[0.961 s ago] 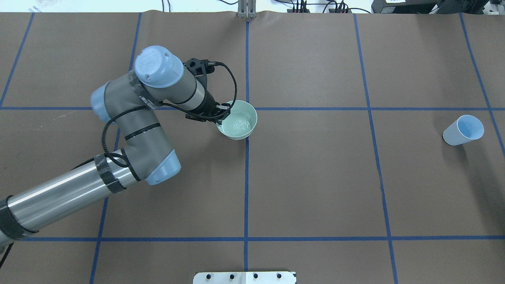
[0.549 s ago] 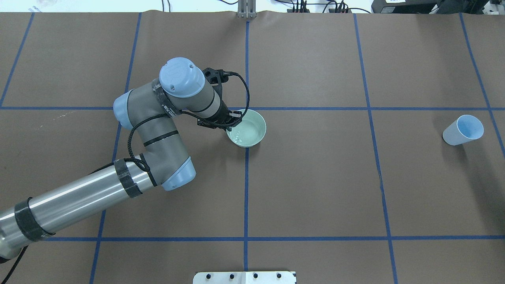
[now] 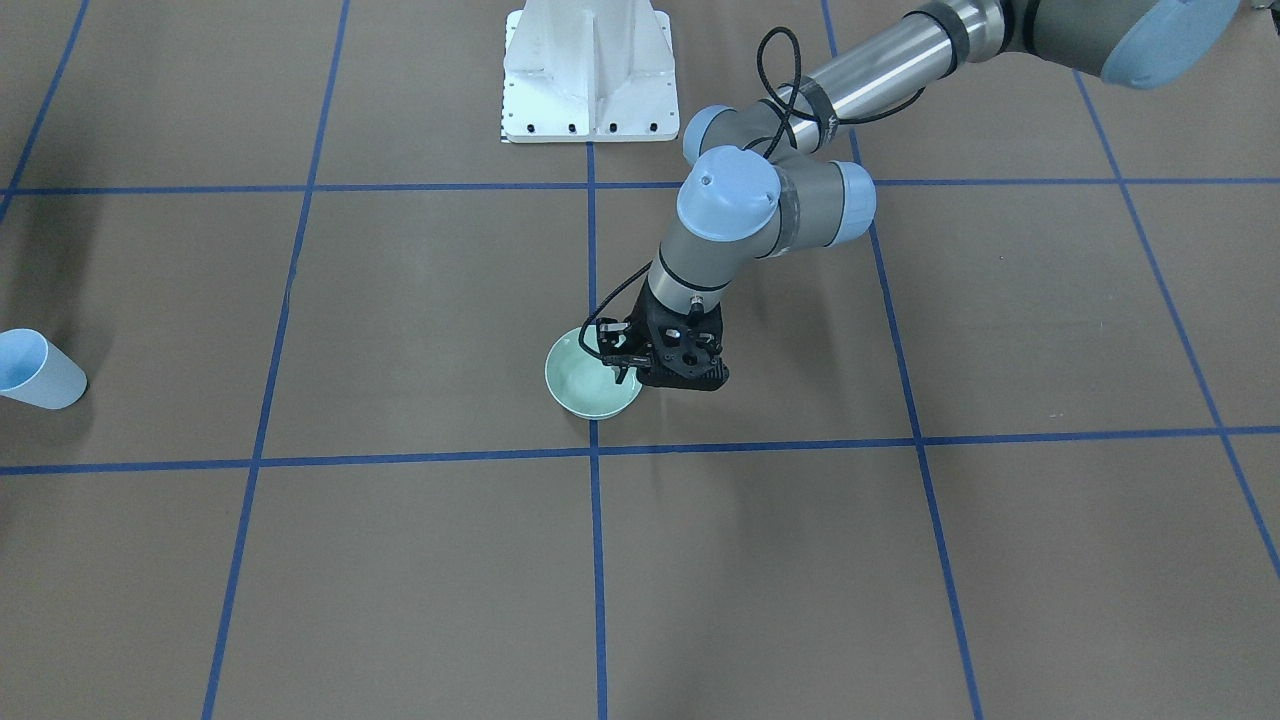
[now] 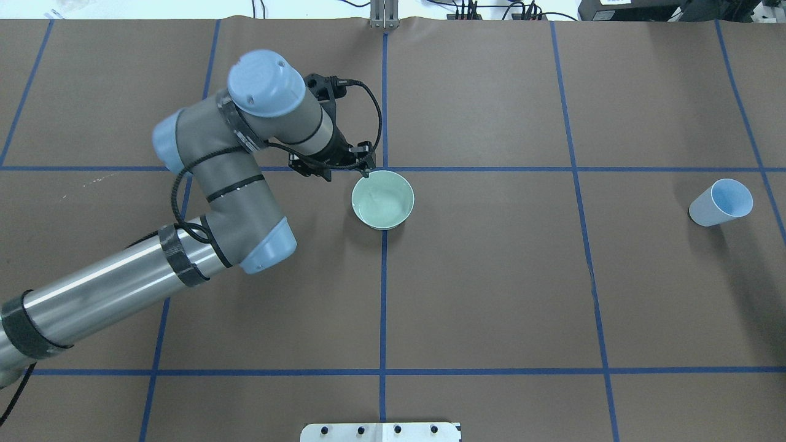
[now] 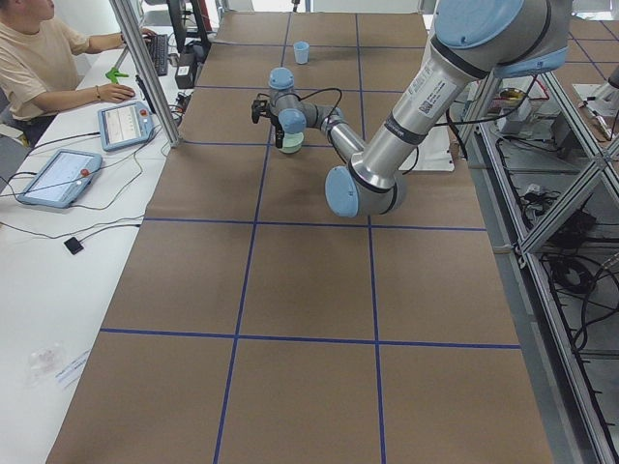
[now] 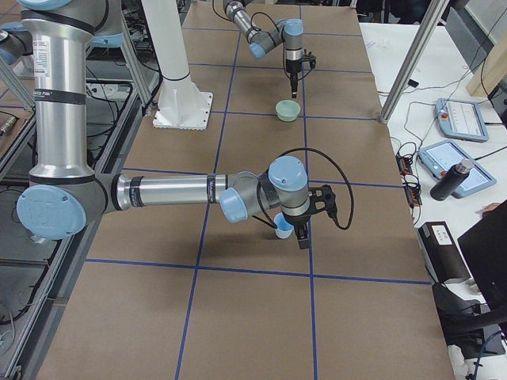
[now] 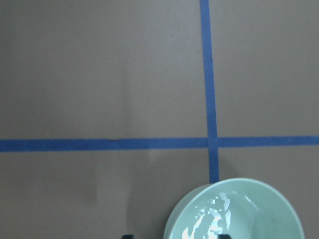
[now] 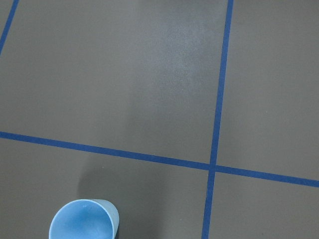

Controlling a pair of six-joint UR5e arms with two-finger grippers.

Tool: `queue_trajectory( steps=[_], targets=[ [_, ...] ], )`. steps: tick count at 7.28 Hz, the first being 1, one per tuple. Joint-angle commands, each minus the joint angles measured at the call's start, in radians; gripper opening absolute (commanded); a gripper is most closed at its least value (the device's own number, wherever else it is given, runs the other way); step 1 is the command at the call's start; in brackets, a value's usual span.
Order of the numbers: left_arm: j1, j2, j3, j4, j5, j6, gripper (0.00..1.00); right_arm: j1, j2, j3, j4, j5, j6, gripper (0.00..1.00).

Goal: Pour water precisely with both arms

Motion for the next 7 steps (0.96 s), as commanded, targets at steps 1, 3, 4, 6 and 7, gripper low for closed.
queue_trajectory(
  steps=[1,3,4,6,7],
  targets=[
    [-0.104,0.107,-0.266,0.245,-0.067,0.224,1.0,-0.028,0.001,0.006,0.013,0.015,0.006,1.0],
    [-0.29,0.322,-0.385,0.315,-0.143,0.577,1.0,-0.126,-0.001,0.044,0.086,-0.001,0.212,1.0],
    [-0.41,0.423,-0.381,0.309,-0.198,0.793,1.0,-0.196,-0.032,0.045,0.214,-0.03,0.362,1.0],
    [-0.609,0.571,-0.326,0.305,-0.244,1.148,1.0,-0.307,-0.117,0.076,0.366,-0.157,0.54,1.0],
    [-0.673,0.614,-0.268,0.299,-0.245,1.311,1.0,-0.329,-0.184,0.143,0.366,-0.213,0.572,1.0]
  ],
)
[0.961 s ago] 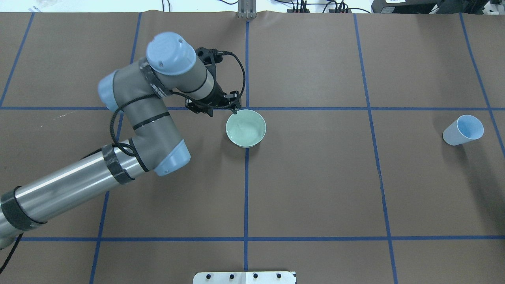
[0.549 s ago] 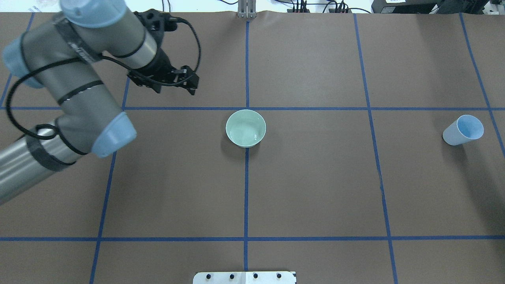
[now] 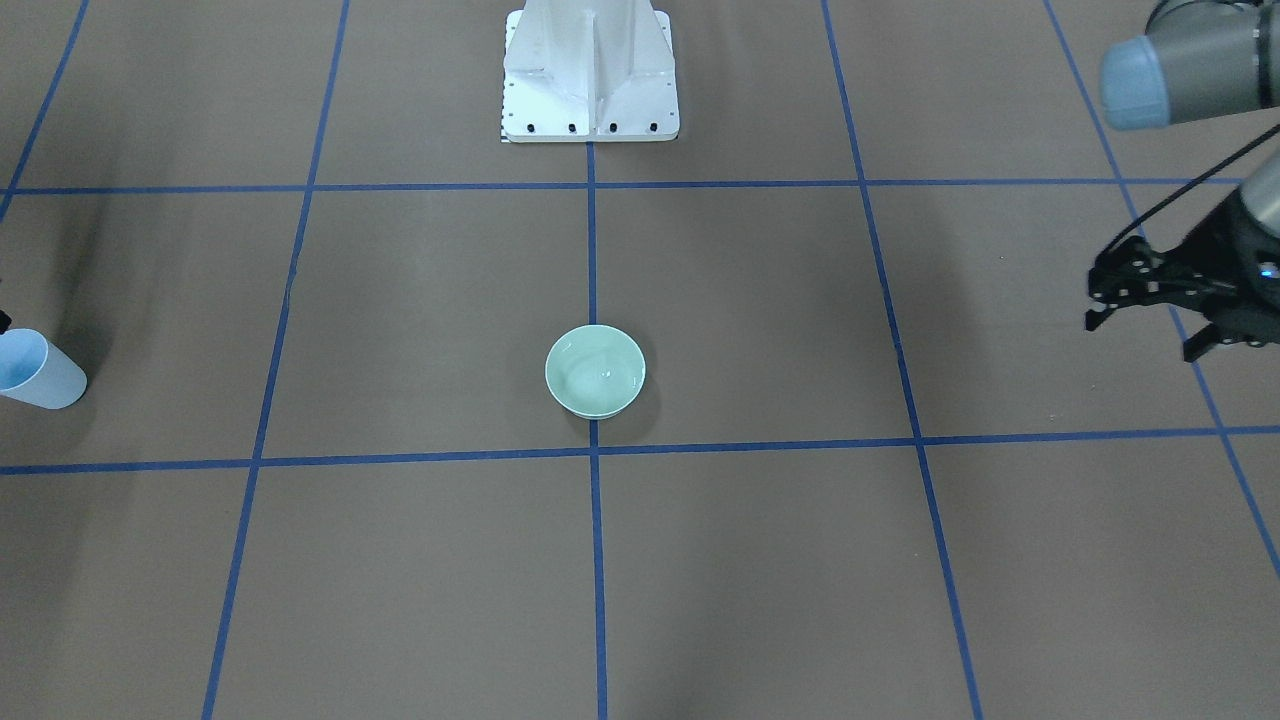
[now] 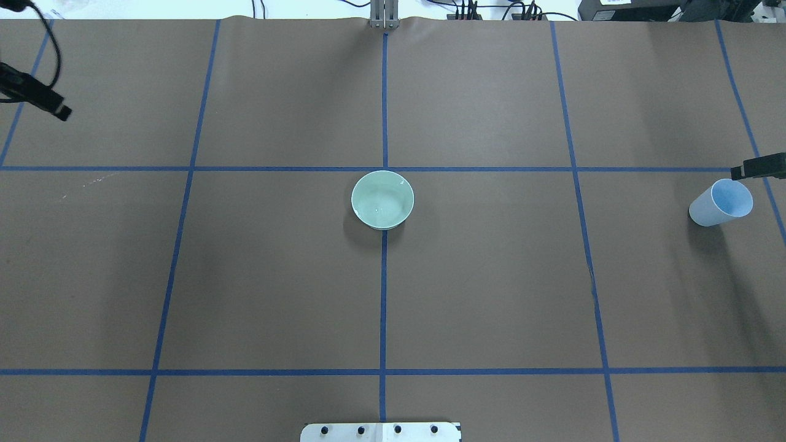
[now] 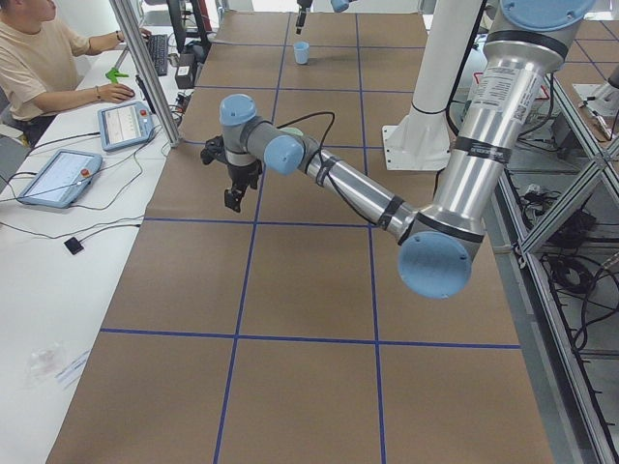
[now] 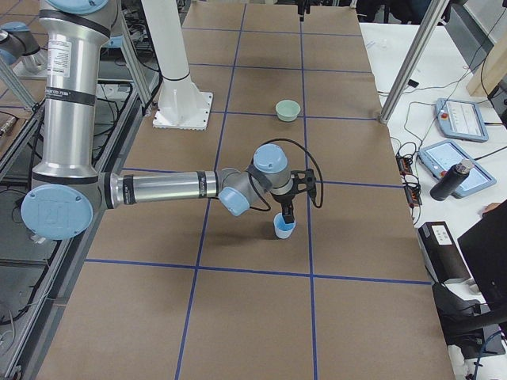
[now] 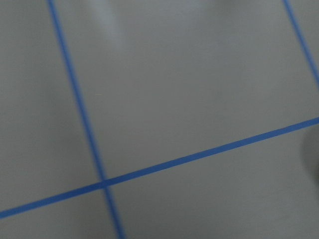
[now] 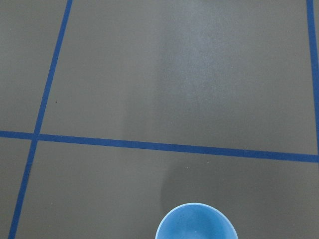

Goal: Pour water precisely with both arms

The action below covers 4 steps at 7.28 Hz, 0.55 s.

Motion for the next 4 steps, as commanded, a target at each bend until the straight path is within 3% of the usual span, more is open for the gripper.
queue_trajectory(
  steps=[1,3,4],
  targets=[
    [-0.15,0.099,0.12,-0.034,-0.01,0.282,1.0,-0.057,-0.141,0.134,0.032,-0.116,0.124,1.0],
    [-0.239,0.17,0.285,-0.19,0.002,0.275,1.0,-0.137,-0.187,0.198,0.032,-0.263,0.31,0.99],
    [-0.25,0.189,0.314,-0.265,0.0,0.274,1.0,-0.225,-0.188,0.201,0.032,-0.411,0.446,0.99]
  ],
)
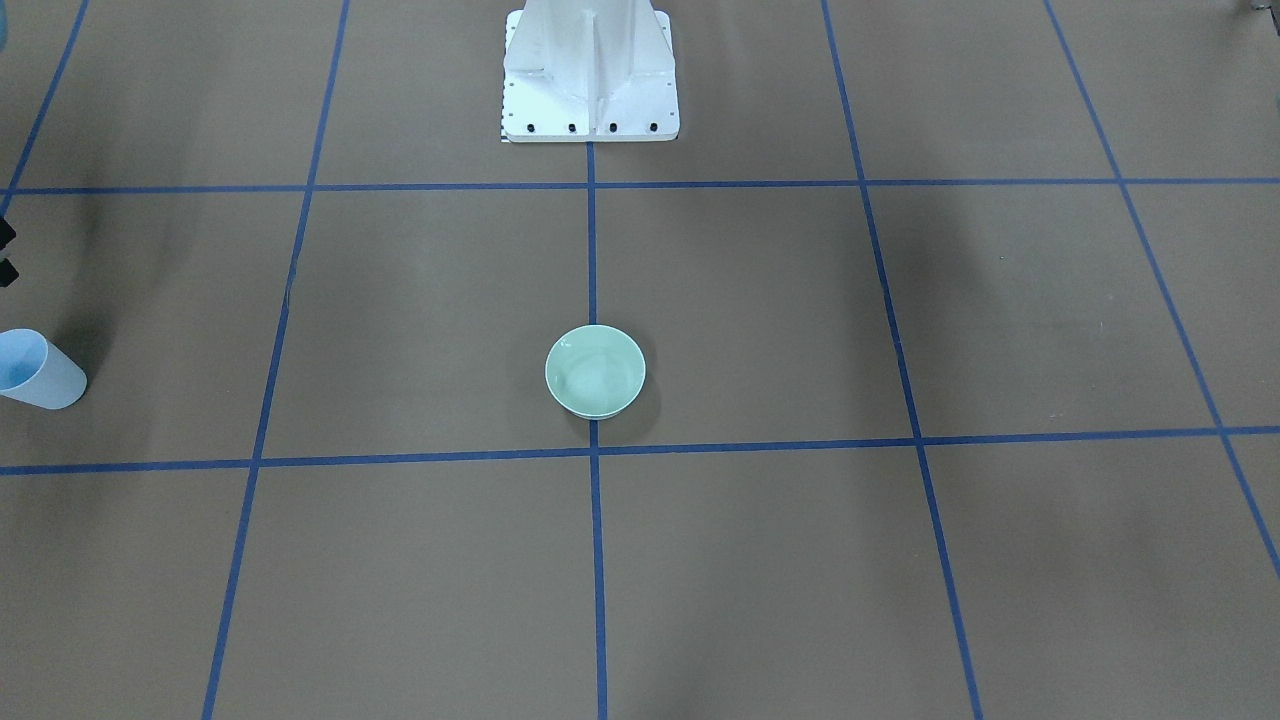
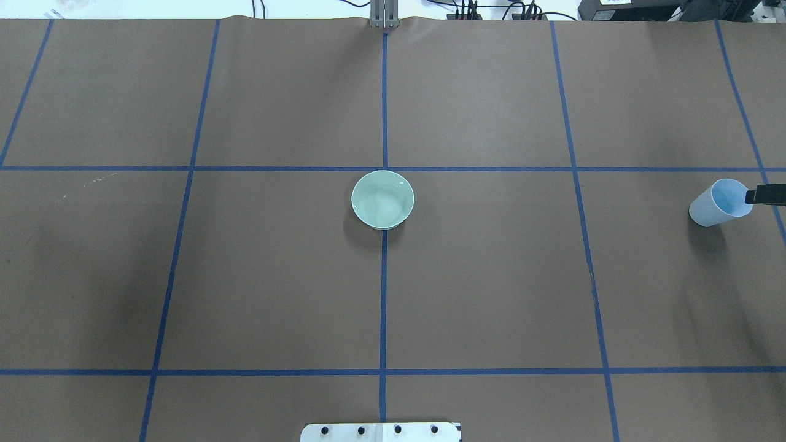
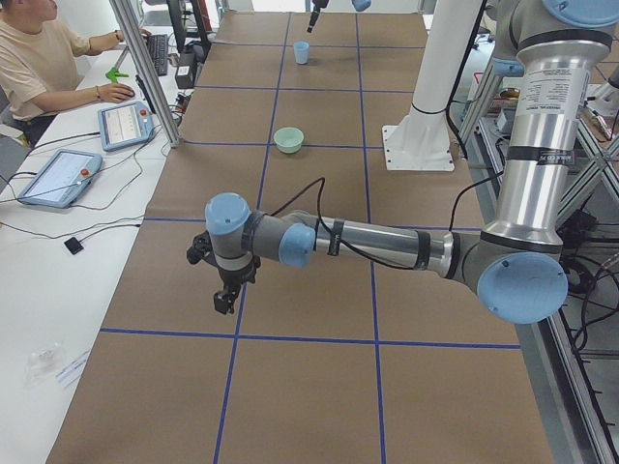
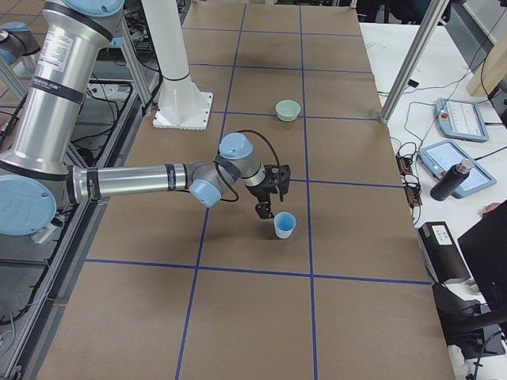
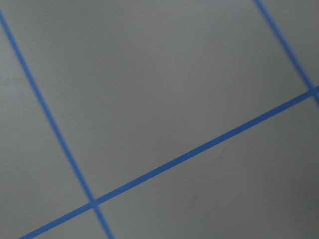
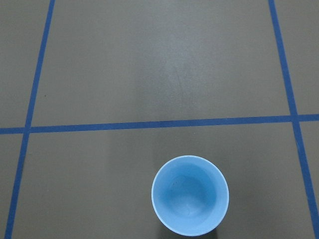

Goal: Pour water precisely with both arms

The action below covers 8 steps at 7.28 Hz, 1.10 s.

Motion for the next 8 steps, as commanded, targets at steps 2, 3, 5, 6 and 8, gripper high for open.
queue_trajectory(
  steps=[2,3,5,6,8],
  targets=[
    [-0.033,0.042,0.064,-0.098,-0.001,0.003,1.0,-0.208,-0.041,0.018,0.0,-0.384,0.302,0.99],
    [-0.033,0.042,0.062,-0.098,-0.001,0.003,1.0,-0.255,-0.057,0.017,-0.003,-0.479,0.369,0.99],
    [-0.033,0.043,0.061,-0.098,-0.004,0.003,1.0,-0.379,-0.068,0.017,-0.048,-0.674,0.521,0.99],
    [-0.033,0.045,0.061,-0.098,-0.004,0.003,1.0,-0.45,-0.063,0.018,-0.078,-0.772,0.573,1.0],
    [-0.033,0.046,0.061,-0.098,-0.004,0.003,1.0,-0.543,-0.049,0.017,-0.186,-0.913,0.64,1.0]
  ],
)
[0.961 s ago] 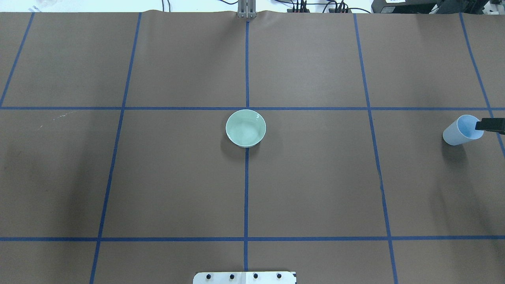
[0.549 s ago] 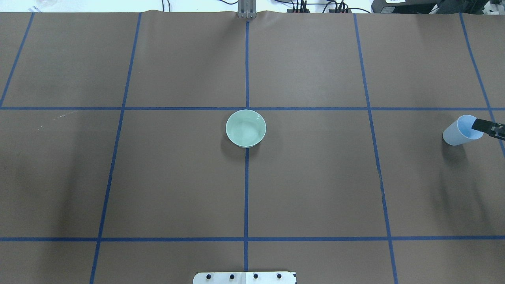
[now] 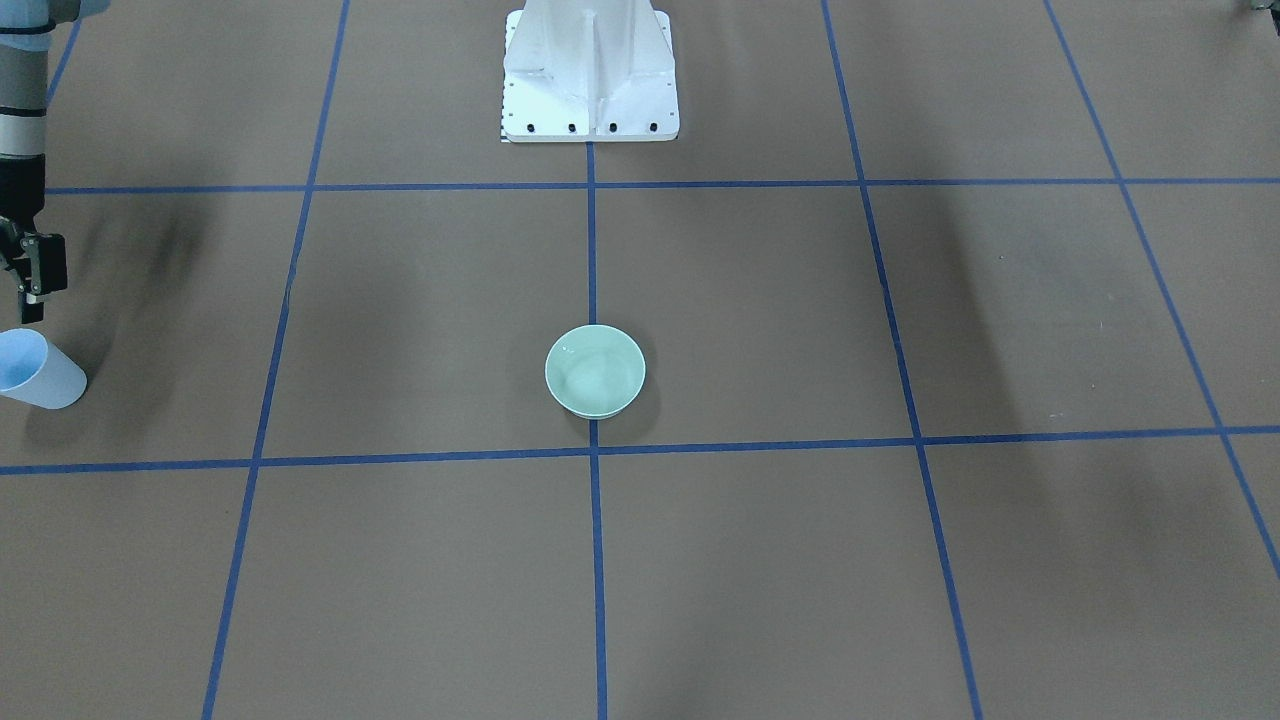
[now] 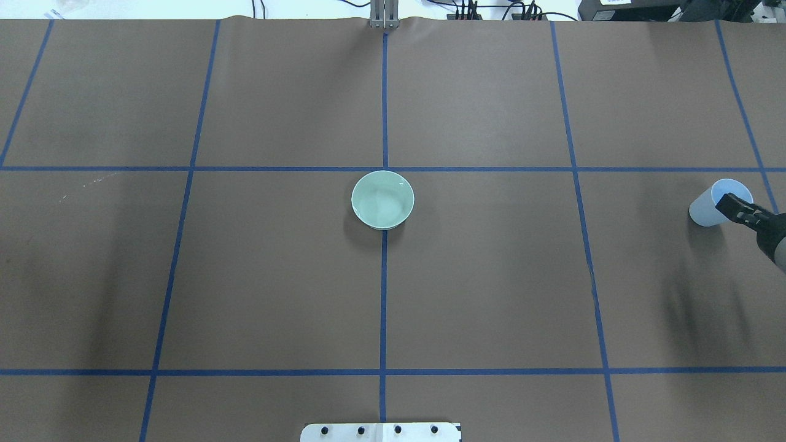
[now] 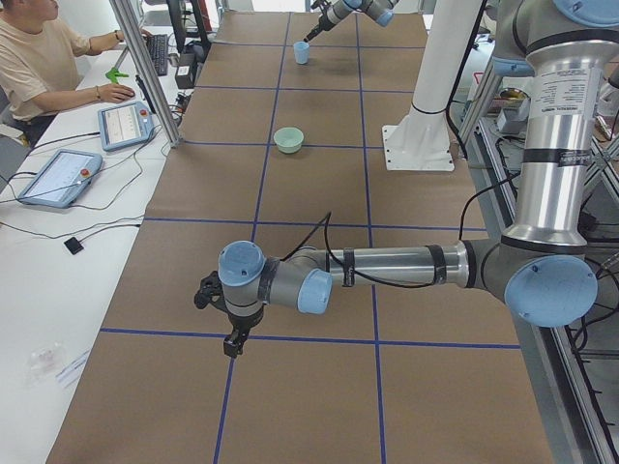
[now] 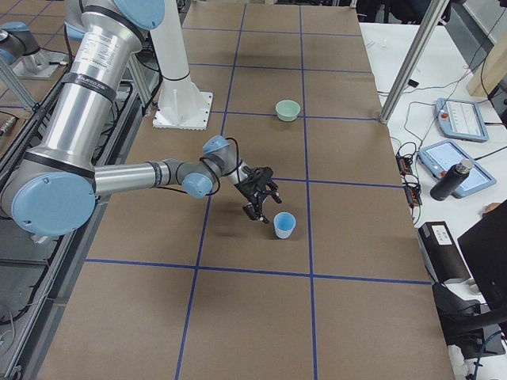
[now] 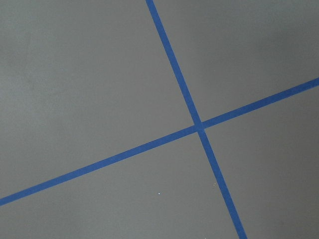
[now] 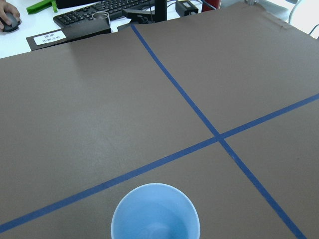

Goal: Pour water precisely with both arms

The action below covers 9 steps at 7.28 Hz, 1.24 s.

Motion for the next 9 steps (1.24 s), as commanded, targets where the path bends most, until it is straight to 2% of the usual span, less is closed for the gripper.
queue_trajectory(
  steps=[1,3,4,7,9],
  targets=[
    [0.0,0.001,0.0,0.0,0.0,0.0,1.0,-0.101,0.026,-0.002,-0.121,-0.138,0.08,1.0],
    [0.0,0.001,0.0,0.0,0.0,0.0,1.0,-0.143,0.092,-0.023,-0.255,-0.205,0.132,1.0],
    [0.0,0.0,0.0,0.0,0.0,0.0,1.0,-0.149,0.126,-0.084,-0.277,-0.23,0.148,1.0],
    [0.0,0.0,-0.002,0.0,-0.002,0.0,1.0,-0.154,0.14,-0.151,-0.28,-0.261,0.226,1.0],
    [0.0,0.0,-0.003,0.0,-0.002,0.0,1.0,-0.151,0.227,-0.241,-0.28,-0.262,0.226,1.0]
  ],
)
